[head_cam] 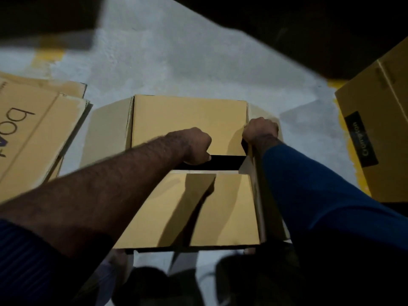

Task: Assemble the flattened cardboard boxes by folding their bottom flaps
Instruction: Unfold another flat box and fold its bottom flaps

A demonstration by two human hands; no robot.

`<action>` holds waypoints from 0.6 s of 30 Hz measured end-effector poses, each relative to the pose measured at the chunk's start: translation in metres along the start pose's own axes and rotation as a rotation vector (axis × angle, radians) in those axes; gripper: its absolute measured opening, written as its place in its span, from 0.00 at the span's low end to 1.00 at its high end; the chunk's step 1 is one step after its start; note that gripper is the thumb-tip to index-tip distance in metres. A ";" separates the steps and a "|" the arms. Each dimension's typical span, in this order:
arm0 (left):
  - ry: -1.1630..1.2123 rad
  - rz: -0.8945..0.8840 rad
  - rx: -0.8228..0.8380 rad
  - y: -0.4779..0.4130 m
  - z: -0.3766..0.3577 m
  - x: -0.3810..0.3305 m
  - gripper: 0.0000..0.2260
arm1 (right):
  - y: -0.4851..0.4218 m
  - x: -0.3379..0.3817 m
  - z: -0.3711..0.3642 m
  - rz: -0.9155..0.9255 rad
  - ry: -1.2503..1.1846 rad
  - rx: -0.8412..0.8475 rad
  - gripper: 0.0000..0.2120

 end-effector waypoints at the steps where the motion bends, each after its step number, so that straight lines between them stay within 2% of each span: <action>1: -0.003 0.010 -0.018 -0.008 -0.004 0.004 0.20 | -0.002 0.002 -0.001 0.011 -0.005 0.006 0.14; 3: -0.064 0.021 -0.097 -0.019 -0.011 0.012 0.20 | -0.005 0.003 -0.004 0.012 -0.046 0.018 0.14; 7: -0.327 0.001 -0.397 -0.038 -0.028 0.027 0.24 | -0.006 0.002 -0.004 -0.037 -0.173 0.007 0.14; 10: -0.395 -0.011 -0.444 -0.054 -0.047 0.042 0.32 | 0.002 0.001 -0.004 -0.117 -0.275 -0.026 0.15; 14: -0.476 0.046 -0.476 -0.066 -0.067 0.065 0.40 | 0.038 0.027 0.005 -0.147 -0.460 -0.252 0.25; 18: -0.498 -0.041 -0.473 -0.067 -0.058 0.081 0.42 | 0.099 0.069 0.021 -0.038 -0.747 -0.550 0.22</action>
Point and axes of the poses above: each hand's wrist, its own y-axis away from the middle knuckle, its own z-axis out of the back of the hand, x = y × z, the point moved 5 cm from there along -y, towards the middle knuckle, and after that the axes turned 7 degrees about x, right-handed, at the moved point
